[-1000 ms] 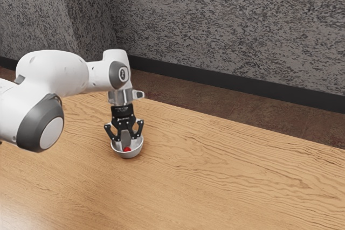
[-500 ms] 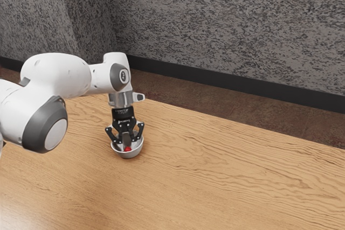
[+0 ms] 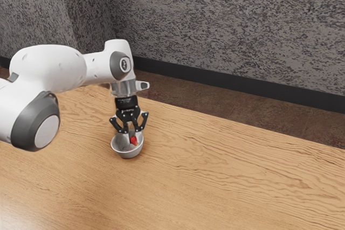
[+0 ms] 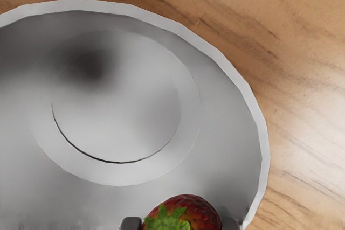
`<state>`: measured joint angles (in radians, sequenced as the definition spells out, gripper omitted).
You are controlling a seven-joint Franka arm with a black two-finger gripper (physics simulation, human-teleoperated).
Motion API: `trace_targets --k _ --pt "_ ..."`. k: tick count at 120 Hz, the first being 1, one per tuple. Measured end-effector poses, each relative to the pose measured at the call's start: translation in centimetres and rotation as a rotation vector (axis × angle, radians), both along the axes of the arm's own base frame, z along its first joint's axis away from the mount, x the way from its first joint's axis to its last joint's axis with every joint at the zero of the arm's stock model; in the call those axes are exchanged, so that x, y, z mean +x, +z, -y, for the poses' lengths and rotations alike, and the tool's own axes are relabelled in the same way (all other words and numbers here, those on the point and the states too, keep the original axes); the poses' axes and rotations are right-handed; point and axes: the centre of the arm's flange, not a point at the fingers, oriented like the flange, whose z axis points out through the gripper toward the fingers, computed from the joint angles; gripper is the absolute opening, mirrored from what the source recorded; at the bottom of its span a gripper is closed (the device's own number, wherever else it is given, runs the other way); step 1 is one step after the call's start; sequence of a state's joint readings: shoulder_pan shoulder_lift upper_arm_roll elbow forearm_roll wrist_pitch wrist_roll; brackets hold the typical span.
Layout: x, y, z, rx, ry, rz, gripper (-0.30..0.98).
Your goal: Take strawberry from the bowl
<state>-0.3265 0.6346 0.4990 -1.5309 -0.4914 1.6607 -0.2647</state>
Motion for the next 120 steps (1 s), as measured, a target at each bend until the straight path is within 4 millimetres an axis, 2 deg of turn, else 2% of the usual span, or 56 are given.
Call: trace_targets --k 11,21,33,39,46,51,61,72,80,89,93,97,101,105,111,115,120 --pt "-1.1 3.7 2.1 -0.015 -0.046 0.035 0.03" --pt "-1.4 5.2 4.8 -0.009 -0.095 0.051 0.03" --pt "-1.5 4.3 9.7 -0.006 -0.166 0.042 0.02" --pt "-0.8 3.3 12.2 -0.002 -0.199 0.041 0.02" --pt "-0.2 1.7 14.0 -0.004 -0.216 0.03 0.02" --pt "-0.1 0.7 14.4 -0.007 -0.215 0.02 0.03" --pt "0.1 -1.0 14.1 -0.007 -0.198 0.003 0.05" --pt "0.2 -2.1 14.0 -0.014 -0.18 -0.008 0.13" --pt "0.3 -2.3 14.0 -0.019 -0.171 -0.007 0.19" --pt "0.4 -2.3 14.1 -0.023 -0.168 -0.004 0.32" --pt "0.4 -1.6 14.3 -0.027 -0.169 0.006 0.37" --pt "0.4 0.0 14.4 -0.035 -0.17 0.028 0.41" --pt "0.3 3.2 14.6 -0.045 -0.18 0.071 0.45" --pt "-0.2 8.2 15.0 -0.062 -0.208 0.135 0.48" --pt "-2.6 17.7 14.4 -0.076 -0.26 0.265 0.52" --pt "-4.2 22.7 11.9 -0.066 -0.262 0.342 0.54" --pt "-5.7 27.7 6.6 -0.038 -0.227 0.425 0.56"
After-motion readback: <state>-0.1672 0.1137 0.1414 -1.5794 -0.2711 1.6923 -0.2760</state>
